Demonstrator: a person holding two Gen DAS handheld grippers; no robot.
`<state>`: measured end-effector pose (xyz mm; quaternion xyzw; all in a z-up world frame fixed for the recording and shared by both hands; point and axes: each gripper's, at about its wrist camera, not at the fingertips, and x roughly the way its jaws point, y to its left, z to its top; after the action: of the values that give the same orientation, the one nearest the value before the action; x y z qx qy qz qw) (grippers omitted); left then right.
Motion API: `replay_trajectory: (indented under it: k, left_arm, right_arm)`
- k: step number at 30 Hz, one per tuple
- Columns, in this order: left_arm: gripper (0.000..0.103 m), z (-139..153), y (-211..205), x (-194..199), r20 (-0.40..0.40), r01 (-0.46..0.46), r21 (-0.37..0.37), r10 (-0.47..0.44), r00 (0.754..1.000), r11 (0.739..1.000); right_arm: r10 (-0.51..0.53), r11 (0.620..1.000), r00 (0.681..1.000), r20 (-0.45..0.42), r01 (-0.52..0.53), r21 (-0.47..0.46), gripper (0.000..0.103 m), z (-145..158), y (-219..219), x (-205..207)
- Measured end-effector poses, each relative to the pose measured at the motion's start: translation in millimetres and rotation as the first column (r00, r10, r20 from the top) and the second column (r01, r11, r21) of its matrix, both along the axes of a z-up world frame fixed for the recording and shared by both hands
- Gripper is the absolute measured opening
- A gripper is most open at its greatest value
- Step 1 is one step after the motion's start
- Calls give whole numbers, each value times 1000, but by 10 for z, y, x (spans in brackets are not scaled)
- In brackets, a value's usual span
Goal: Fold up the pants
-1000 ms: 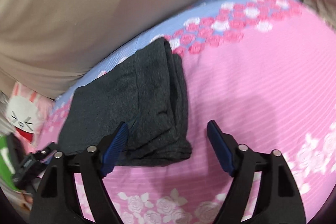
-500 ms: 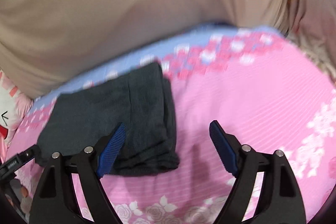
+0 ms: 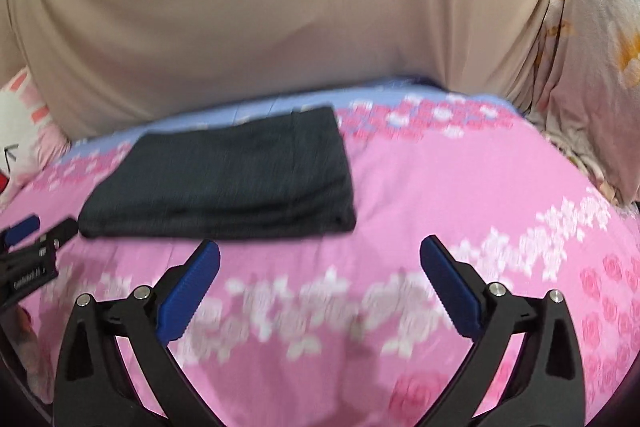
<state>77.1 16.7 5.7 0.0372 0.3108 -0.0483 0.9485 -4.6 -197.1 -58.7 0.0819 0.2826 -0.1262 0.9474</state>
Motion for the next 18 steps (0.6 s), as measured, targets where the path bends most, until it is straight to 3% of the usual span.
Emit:
replay_trajectory:
  k: [9, 18]
  left_arm:
    - [87, -16, 141, -88, -17, -75, -105, 74, 997, 992]
    - [87, -15, 104, -110, -4, -71, -87, 71, 997, 994]
  right_arm:
    - [-24, 1000, 1000, 3, 24, -19, 98, -16, 35, -58]
    - [-10, 1000, 1000, -1, 10, -6, 98, -17, 43, -77]
